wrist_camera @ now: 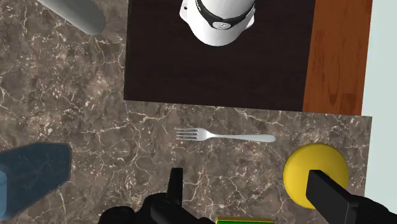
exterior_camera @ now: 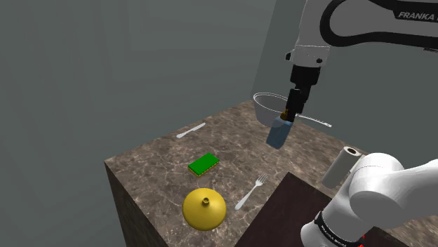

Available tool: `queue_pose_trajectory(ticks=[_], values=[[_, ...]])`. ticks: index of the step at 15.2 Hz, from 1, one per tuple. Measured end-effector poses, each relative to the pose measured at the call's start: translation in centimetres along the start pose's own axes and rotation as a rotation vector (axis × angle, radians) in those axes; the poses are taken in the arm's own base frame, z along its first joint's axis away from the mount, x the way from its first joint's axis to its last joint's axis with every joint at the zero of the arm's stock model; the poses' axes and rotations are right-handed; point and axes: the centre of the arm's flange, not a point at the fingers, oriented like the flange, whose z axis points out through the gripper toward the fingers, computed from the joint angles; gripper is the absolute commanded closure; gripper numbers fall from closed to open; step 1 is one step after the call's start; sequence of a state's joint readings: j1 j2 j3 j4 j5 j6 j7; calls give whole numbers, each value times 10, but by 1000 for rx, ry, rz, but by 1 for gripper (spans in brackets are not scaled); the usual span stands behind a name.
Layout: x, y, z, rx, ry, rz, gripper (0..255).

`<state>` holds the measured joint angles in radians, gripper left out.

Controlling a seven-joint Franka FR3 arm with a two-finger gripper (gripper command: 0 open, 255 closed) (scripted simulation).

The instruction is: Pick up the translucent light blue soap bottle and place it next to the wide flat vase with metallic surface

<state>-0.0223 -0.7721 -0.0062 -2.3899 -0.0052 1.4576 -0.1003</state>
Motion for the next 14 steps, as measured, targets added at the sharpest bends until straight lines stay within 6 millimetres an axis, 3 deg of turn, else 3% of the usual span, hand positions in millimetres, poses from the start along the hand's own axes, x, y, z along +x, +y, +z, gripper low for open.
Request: queue_pose_trajectory(ticks=[2, 6, 14], values=[[2, 5, 1, -1, 2, 0, 0], [13, 44, 12, -10, 14, -1, 0], [41, 144, 35, -33, 42, -5, 0]])
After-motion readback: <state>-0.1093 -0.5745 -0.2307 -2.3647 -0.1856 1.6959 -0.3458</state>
